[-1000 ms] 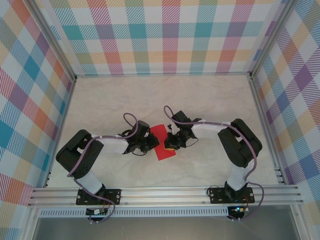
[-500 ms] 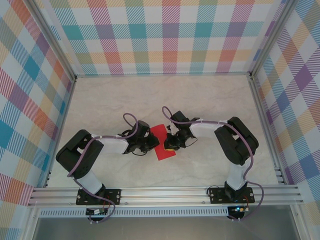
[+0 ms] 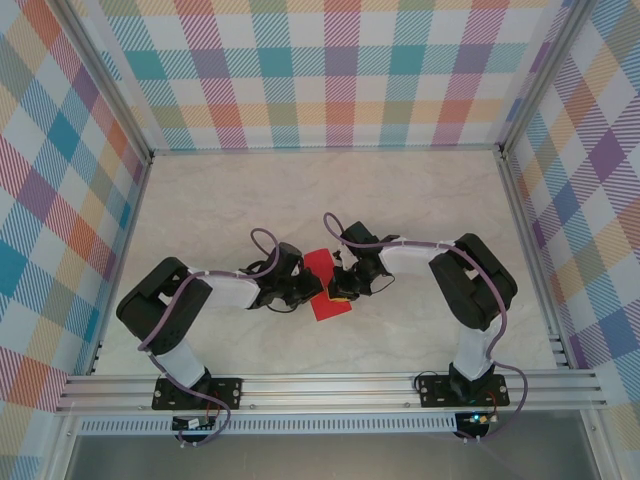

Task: Fold a paper plane with a square sheet of paper (pick it up from the middle)
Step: Fold the triangle a second time at the center of the table.

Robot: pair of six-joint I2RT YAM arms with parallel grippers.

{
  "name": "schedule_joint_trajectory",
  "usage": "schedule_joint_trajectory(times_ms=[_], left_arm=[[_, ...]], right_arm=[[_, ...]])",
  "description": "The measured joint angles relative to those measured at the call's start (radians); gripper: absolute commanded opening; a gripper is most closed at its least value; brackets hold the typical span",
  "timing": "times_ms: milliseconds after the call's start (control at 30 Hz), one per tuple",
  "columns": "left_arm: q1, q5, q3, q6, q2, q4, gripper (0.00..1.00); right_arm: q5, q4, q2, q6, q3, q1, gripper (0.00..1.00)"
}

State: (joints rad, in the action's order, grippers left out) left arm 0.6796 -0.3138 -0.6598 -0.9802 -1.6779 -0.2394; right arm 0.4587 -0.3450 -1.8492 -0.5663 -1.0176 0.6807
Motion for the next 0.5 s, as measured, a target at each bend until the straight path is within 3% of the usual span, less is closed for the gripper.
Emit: schedule_joint_trajectory(times_ms=[500], left_arm=[[0.006,0.03,-0.018,-0.024,0.0,0.035,0.1]], right_arm=[[0.006,-0.035,0.035,0.036,0.008,0.002,0.12]])
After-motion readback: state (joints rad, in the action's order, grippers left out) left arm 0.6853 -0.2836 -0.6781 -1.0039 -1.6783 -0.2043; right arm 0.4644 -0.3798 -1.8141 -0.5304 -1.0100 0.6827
